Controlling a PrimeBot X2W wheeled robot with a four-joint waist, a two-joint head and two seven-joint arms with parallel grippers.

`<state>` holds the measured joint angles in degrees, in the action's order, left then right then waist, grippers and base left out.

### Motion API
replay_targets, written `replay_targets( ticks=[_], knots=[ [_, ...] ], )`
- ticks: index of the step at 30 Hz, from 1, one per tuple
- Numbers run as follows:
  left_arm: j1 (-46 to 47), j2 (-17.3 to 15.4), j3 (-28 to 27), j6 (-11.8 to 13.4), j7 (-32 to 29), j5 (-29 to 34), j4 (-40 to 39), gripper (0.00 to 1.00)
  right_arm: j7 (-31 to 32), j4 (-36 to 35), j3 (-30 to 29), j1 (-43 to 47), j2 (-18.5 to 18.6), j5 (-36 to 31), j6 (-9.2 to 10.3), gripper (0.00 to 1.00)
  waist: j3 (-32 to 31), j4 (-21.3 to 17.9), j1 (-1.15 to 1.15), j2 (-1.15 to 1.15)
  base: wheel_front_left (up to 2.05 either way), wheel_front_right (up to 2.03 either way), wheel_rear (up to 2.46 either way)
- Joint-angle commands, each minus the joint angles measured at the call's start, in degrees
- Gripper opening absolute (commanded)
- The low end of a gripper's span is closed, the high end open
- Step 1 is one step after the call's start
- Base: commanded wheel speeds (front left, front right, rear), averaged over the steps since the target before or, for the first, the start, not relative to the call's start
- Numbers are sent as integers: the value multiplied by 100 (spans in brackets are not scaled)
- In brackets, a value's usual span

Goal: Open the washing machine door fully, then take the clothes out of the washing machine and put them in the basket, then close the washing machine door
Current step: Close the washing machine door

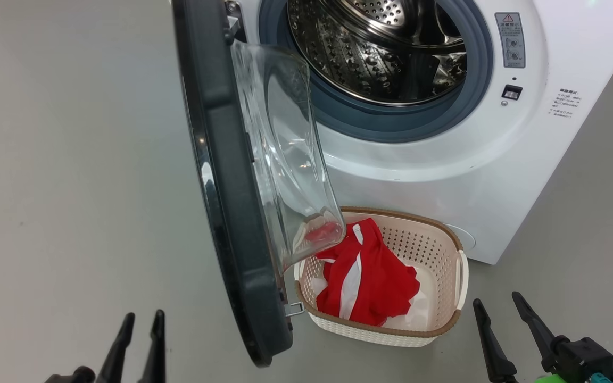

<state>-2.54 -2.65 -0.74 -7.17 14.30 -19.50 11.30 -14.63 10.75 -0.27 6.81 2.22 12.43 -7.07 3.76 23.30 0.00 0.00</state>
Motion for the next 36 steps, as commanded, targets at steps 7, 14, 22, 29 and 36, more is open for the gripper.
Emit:
replay_targets(
  ticks=[7,14,22,29,36],
  knots=[
    [226,-23,-97,-32,70,-1628,-182,0,-37,-121,132,-199,65,-28,-42,100,39,-6,0,0,0,0,0],
    [402,-197,207,-32,70,-4890,-412,0,-37,-114,122,-238,65,-19,-42,100,81,-59,0,0,0,0,0],
    [403,-782,458,-32,-1308,-7440,-1114,0,-37,-121,113,-298,65,-3,-42,100,169,-112,0,0,0,0,0],
    [299,-919,478,-32,-2973,-7792,-1307,0,-37,-125,97,-354,65,-14,-42,100,242,-176,0,0,0,0,0],
    [371,-672,278,-32,-3655,-7565,-1382,0,-37,-129,90,-412,65,-28,-42,100,316,-248,0,0,0,0,0]
  ],
)
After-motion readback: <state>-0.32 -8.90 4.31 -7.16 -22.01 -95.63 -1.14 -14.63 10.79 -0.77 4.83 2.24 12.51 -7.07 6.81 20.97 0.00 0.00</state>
